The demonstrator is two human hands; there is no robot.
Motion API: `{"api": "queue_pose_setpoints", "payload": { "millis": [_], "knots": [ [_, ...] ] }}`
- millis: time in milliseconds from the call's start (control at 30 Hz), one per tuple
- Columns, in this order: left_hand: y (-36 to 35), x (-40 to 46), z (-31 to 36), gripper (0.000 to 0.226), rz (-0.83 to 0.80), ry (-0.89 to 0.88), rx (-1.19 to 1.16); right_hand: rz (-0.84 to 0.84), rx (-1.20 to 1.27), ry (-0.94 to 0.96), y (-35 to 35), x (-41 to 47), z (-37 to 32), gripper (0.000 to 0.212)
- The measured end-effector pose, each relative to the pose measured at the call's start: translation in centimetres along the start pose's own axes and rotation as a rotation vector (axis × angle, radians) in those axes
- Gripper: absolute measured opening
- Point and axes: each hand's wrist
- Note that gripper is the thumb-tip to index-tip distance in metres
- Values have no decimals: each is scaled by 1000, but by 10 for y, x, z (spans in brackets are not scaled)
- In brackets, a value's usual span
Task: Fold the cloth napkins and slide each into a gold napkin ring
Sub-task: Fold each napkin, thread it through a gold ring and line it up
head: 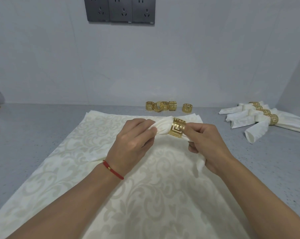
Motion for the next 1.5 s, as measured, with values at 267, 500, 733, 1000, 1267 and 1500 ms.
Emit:
{"api": "queue_pose_setpoints", "payload": {
  "millis": [267,500,733,1000,1267,1500],
  "knots": [
    [1,1,3,15,-39,-76,3,-117,115,-120,7,4,4,12],
    [0,-1,1,13,-20,-129,2,-134,58,-121,9,0,3,9],
    [-1,1,-1,46,-187,104,-187,-15,-18,27,0,-6,1,20],
    [-1,12,-1,37,-353,222,-463,-47,-167,183,-13,-19,-3,4],
    [4,8,0,39,-376,576,-727,-74,-22,64,-13,-20,0,3],
    [12,6,-8,32,-355,736,-907,-15,-1,35,-12,-19,-3,3]
  ]
}}
Point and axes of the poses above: each hand's wrist, its own x-axis towards the middle knuckle, its own y-axis out of the back of the hand, z = x × y, and after that the axes turned 15 degrees about -y, right-handed
